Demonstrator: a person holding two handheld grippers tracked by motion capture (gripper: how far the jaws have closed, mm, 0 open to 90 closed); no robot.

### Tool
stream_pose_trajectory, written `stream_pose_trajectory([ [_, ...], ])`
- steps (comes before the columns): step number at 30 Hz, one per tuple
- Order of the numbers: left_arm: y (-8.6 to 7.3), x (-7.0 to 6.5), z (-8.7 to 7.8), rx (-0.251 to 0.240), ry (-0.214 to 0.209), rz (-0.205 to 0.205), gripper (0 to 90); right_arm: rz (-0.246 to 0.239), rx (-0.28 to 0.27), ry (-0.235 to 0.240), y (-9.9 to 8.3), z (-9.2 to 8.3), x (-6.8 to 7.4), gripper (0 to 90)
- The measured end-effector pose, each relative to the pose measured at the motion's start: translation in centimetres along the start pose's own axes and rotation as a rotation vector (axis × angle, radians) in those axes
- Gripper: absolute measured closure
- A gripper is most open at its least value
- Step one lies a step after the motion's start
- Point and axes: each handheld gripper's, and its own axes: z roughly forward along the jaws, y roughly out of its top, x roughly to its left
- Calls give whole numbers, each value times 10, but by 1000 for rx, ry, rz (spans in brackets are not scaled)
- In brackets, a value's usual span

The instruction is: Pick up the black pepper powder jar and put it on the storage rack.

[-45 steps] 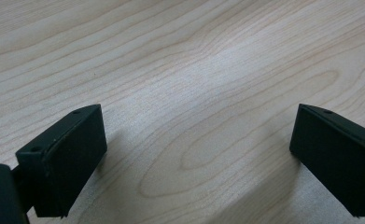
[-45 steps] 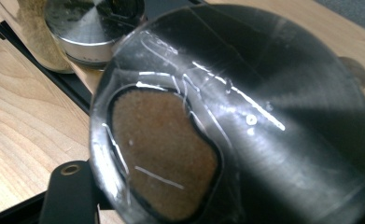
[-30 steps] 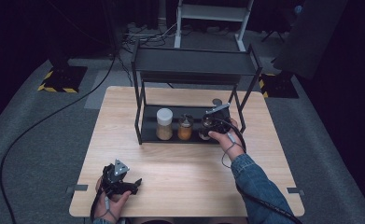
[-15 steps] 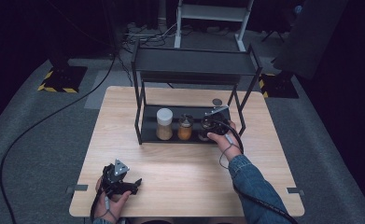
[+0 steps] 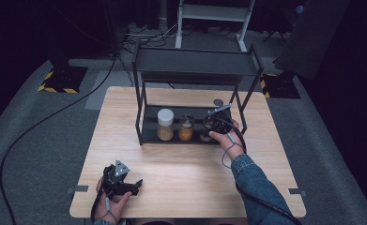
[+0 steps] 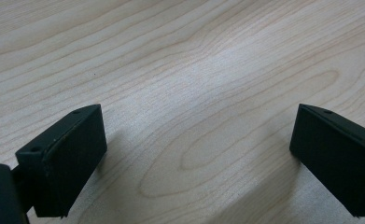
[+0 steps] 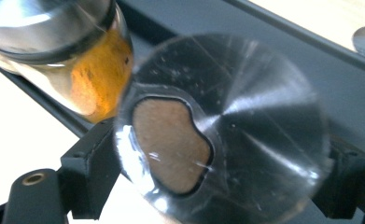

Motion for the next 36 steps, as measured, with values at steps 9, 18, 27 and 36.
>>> stream_pose_trajectory([
  [9, 0, 0, 0, 1, 1, -2, 36, -10, -63, 3, -3, -37, 4, 123],
  [18, 0, 0, 0, -1, 1, -1, 36, -35, -100, 1, -17, -76, 8, 118],
  [27, 0, 0, 0, -1, 1, -2, 35, -31, -135, 16, -51, -105, 11, 114],
  [36, 0, 0, 0, 0, 1, -2, 35, -30, -146, 14, -85, -118, 12, 84],
])
